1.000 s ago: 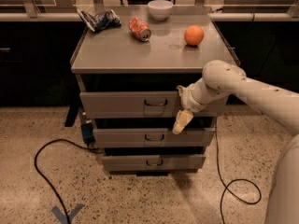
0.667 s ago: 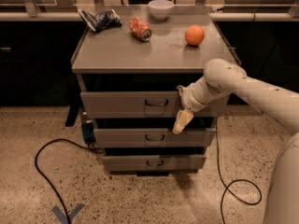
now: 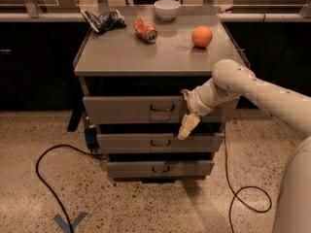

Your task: Open top drawer

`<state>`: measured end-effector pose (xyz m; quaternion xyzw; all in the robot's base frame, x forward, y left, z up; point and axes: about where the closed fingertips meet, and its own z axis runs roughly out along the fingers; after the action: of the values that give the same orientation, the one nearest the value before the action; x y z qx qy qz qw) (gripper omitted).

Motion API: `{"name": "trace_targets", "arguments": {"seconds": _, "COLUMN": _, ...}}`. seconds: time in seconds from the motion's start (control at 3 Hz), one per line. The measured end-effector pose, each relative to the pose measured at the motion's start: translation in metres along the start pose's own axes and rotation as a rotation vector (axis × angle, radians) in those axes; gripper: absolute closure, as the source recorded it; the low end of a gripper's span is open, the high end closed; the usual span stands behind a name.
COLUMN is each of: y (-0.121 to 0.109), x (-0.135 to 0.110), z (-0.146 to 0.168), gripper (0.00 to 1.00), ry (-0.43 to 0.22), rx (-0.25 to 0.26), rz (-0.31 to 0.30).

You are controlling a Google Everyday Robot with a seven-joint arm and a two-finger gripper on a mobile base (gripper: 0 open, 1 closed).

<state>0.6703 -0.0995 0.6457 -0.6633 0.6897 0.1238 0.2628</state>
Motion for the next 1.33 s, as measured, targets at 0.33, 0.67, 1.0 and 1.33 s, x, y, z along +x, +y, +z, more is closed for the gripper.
{"name": "trace_targets", "arguments": {"seconds": 0.33, "y": 0.006, "x": -0.001, "z": 0.0, "gripper": 0.0, "ry": 0.0, "rx": -0.013, "rz": 0.011}}
{"name": "trace_targets", "arguments": {"seconds": 0.67, "y": 0.02, "x": -0.004, "z": -0.004, "gripper": 0.0, "ry": 0.012, "rx": -0.034, "rz": 0.039}}
{"name": "trace_targets", "arguments": {"seconds": 1.0, "y": 0.047, "x": -0.01, "z": -0.01, "gripper": 0.0, "ry": 0.009, "rx": -0.062, "rz": 0.094}}
{"name": "trace_targets", "arguments": {"seconds": 1.33, "y": 0.047, "x": -0.01, "z": -0.009, "gripper": 0.0, "ry": 0.009, "rx": -0.064, "rz": 0.095}}
